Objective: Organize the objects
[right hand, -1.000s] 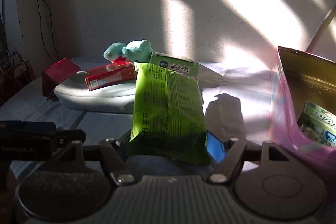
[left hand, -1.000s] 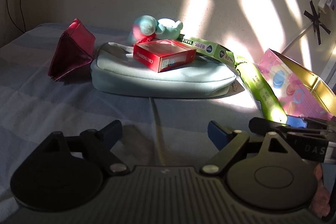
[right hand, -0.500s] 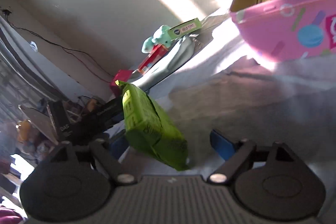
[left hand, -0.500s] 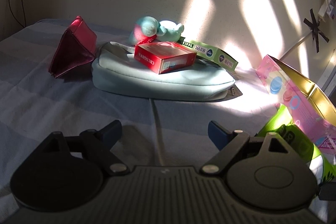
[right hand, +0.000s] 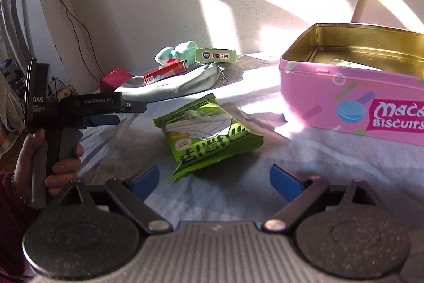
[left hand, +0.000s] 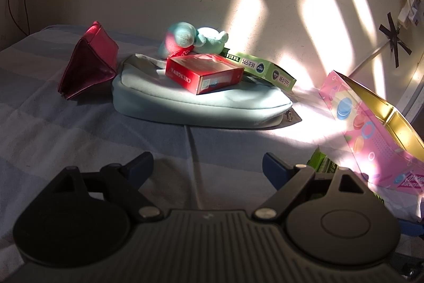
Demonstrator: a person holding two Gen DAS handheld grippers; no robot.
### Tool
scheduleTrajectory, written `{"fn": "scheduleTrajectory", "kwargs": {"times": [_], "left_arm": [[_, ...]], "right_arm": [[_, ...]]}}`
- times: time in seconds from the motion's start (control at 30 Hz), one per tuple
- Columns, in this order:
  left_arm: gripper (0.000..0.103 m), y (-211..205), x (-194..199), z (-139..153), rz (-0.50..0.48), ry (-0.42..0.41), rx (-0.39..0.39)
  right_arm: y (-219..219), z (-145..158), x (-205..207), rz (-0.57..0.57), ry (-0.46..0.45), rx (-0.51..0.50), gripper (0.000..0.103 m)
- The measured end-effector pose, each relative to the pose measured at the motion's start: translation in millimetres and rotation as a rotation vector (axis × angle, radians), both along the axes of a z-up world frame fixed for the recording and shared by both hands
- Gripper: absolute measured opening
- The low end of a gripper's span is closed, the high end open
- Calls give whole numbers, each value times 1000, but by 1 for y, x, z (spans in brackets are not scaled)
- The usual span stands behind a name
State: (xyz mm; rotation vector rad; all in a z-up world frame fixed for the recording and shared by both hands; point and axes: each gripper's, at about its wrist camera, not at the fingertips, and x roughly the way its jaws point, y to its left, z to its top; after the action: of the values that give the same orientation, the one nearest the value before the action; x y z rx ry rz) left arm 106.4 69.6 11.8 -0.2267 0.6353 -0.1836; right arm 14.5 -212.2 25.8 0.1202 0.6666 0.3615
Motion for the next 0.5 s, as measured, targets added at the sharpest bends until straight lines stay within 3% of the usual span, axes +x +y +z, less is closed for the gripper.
{"fn": "scheduleTrajectory", "kwargs": {"times": [0.1, 0.37, 0.5], "left_arm": [[91, -4, -2, 2, -38, -18, -16], [91, -27, -3, 6, -249, 9, -140], [91, -46, -6, 10, -319, 4, -127]], "right_arm": [[5, -1, -3, 8, -19, -48, 96], [16, 0, 1, 38, -51, -142, 96], [24, -2, 6, 63, -50, -179, 97]]}}
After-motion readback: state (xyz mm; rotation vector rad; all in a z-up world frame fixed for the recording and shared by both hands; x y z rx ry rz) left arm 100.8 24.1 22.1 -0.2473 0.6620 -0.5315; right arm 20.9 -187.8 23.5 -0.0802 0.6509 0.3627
